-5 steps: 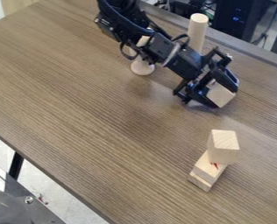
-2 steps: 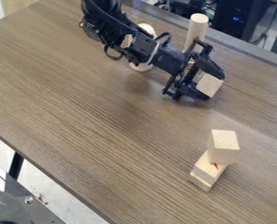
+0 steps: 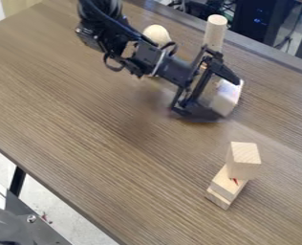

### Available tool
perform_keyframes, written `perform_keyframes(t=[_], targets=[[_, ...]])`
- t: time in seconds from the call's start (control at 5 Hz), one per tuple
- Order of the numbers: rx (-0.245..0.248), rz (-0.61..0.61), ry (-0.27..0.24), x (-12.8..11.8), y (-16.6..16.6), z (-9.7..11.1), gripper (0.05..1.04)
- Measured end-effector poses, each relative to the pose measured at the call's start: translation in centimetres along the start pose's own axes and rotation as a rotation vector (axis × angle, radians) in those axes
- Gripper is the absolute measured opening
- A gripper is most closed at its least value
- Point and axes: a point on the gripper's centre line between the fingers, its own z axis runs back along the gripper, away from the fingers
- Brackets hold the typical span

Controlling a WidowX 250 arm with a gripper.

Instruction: Move the arch to the upper center of the table

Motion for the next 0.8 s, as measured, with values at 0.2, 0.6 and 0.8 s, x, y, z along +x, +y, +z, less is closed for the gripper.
perform_keyframes(t=[0.2,0.6,0.8], targets=[[-0.002,0.066,-0.035,-0.4,0.1,1.1,1.0],[0.148,0.087,-0.224,-3.6,-2.7,5.9,1.0],[0.28,-0.139,-0.335,-6.2,-6.2,8.5,1.0]])
